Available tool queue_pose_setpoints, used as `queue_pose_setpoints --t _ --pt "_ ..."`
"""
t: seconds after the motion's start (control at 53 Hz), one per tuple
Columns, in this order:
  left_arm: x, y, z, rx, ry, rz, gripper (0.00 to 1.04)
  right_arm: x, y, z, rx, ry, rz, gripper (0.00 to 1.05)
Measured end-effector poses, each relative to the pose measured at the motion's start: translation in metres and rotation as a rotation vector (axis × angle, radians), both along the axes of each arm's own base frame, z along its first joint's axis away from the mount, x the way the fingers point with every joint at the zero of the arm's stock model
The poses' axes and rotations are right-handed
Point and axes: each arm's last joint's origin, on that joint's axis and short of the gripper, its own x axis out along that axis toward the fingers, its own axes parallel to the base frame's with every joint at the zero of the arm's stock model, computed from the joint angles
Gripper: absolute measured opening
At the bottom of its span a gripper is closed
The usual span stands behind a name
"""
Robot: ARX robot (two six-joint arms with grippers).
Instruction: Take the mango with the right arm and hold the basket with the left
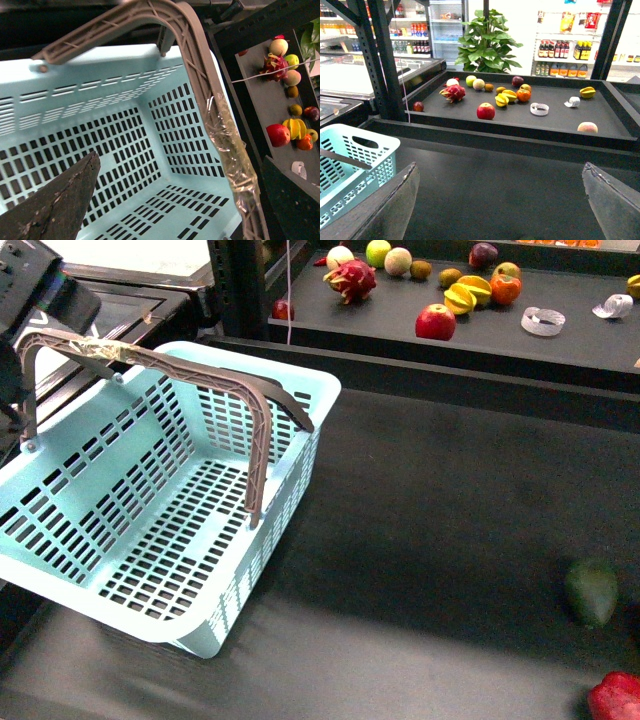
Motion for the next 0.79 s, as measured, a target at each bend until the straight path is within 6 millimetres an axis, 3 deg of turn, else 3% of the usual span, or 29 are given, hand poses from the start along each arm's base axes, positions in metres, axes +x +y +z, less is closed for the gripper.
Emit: queue_pose_setpoints --t 0.321,0.717,0.792 --pt "0.050 -0.012 -0.010 -0.092 -0.023 -0.010 0.97 0.000 0.000 0.000 0.000 0.000 0.000 0.97" --pt "0.085 -0.007 -0.019 -0.152 -0.041 0.024 0.97 0.000 0.000 0.000 0.000 0.000 0.000 0.97" --pt "0.088 -0.005 -0.021 -0.164 -0.043 0.030 0.86 0.000 0.000 0.000 0.000 0.000 0.000 0.97"
